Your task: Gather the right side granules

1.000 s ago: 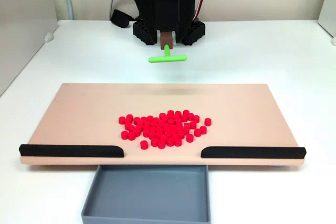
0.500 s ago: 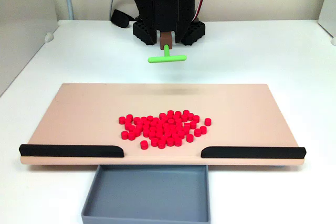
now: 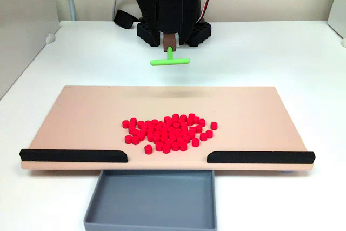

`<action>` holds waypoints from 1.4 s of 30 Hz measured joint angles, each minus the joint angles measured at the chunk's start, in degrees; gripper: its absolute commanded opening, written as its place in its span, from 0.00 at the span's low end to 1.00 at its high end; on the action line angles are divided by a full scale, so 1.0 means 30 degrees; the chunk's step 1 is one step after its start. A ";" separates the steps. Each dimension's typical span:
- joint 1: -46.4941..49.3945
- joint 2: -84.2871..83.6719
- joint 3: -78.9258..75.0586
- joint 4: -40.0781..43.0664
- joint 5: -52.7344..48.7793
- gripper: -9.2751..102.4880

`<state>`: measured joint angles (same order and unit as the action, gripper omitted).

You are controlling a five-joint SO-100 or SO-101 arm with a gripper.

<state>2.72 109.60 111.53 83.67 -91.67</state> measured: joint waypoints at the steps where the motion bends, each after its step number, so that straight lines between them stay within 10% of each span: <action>1: 0.0000 0.0000 0.0000 0.0000 0.0000 0.08; 31: 0.0234 0.0000 0.0000 0.0000 -0.0264 0.08; 42: 0.2080 -0.0059 0.0000 0.0000 -0.6563 0.08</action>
<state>8.96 109.42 111.53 83.67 -111.36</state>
